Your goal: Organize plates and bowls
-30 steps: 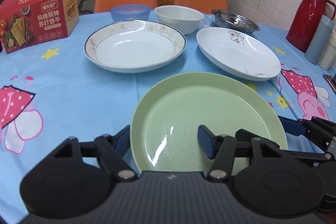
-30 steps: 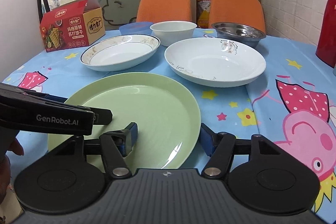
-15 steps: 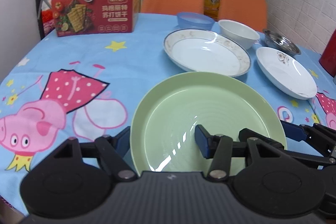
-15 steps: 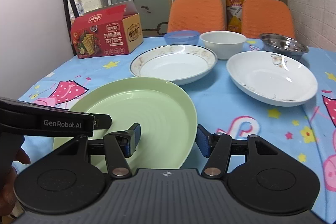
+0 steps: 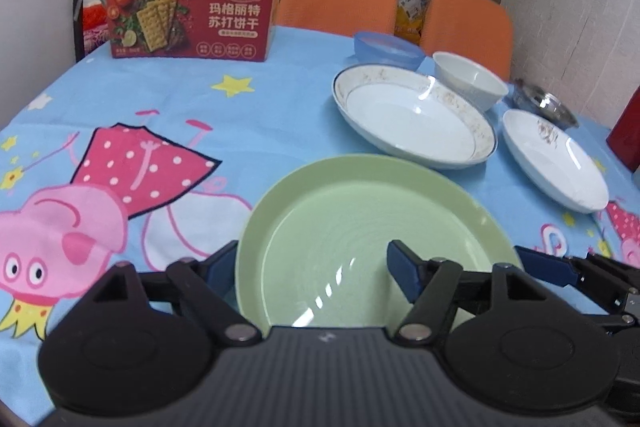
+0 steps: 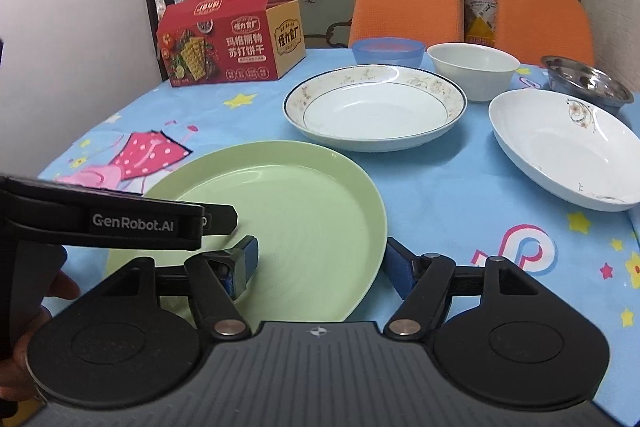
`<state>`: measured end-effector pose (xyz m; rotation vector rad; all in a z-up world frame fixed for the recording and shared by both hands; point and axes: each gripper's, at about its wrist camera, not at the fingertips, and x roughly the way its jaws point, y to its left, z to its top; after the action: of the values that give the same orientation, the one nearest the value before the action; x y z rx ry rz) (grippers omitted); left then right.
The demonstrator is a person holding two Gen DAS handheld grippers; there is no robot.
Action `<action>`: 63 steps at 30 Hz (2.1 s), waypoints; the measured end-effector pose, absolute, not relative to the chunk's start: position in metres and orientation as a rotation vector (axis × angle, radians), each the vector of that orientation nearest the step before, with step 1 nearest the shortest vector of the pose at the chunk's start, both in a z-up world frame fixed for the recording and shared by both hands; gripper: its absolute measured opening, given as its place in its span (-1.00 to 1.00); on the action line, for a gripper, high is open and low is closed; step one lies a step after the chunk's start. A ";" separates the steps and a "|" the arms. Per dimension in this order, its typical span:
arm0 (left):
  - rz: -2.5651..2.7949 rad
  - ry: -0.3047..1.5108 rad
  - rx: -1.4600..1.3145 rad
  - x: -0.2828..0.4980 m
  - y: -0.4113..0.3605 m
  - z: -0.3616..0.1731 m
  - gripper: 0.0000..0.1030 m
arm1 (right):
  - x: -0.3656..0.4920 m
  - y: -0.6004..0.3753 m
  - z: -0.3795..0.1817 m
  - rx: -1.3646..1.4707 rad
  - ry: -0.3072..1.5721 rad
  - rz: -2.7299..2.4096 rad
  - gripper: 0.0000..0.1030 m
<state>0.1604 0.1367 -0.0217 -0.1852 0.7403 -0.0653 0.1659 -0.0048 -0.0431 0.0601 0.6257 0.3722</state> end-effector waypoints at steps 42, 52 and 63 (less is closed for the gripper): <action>-0.197 0.816 -0.180 0.353 0.137 -0.015 0.99 | 0.342 -0.023 -0.041 -0.115 0.683 0.384 1.00; -0.221 0.823 -0.142 0.363 0.129 -0.033 0.99 | 0.342 -0.019 -0.049 -0.138 0.654 0.362 1.00; -0.196 0.806 -0.059 0.364 0.116 -0.037 0.99 | 0.337 -0.013 -0.051 -0.137 0.636 0.340 1.00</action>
<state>0.3642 0.1163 -0.0374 -0.0589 0.8057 -0.1963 0.3374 -0.0133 -0.0509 -0.1366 0.6360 0.3402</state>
